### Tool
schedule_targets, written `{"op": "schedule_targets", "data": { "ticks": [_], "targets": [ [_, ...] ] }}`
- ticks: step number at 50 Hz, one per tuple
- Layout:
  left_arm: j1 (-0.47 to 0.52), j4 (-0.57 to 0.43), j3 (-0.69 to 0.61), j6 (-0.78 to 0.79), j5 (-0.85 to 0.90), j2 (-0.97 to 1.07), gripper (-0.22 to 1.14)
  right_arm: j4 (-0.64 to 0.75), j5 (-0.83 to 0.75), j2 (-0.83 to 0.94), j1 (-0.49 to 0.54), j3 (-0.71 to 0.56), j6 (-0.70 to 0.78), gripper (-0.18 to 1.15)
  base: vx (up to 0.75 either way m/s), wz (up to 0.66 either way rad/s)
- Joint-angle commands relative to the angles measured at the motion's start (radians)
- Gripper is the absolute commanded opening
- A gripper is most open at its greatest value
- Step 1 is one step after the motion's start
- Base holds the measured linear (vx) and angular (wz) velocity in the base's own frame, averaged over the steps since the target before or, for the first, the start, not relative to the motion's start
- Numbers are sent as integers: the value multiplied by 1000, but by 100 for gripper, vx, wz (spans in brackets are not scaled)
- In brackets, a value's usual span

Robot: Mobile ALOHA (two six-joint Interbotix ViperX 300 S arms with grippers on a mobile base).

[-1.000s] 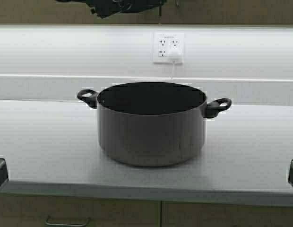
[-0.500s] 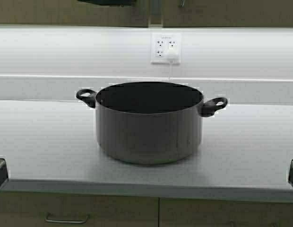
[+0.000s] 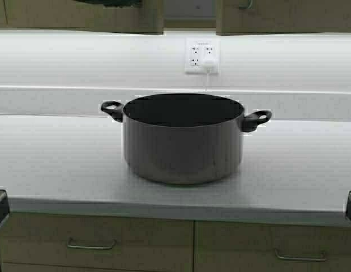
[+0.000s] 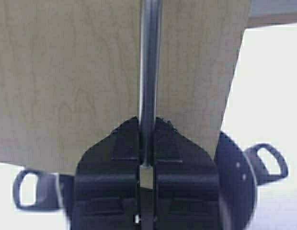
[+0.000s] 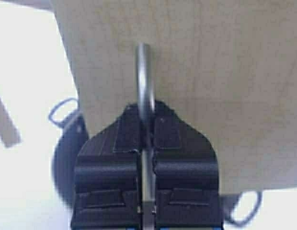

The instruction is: Open the cabinet, put the pot inside, then close it

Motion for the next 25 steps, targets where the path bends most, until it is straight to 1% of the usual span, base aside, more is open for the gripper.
{"op": "schedule_targets", "data": {
  "ticks": [1,9,18,25],
  "targets": [
    [57,2,14,-2,46,-57,3,-17,67,-26,-75,-2,12,6,-15,6],
    [123,44,23,9,144,-103,3,-32,106,-29,-132,0,14,6,-15,4],
    [183,48,55,12,207,-170,3,-44,126,-29,-170,18,14,6,-12,-3],
    [239,48,104,12,242,-239,3,-51,130,-29,-187,34,14,6,-6,-5]
  ]
}}
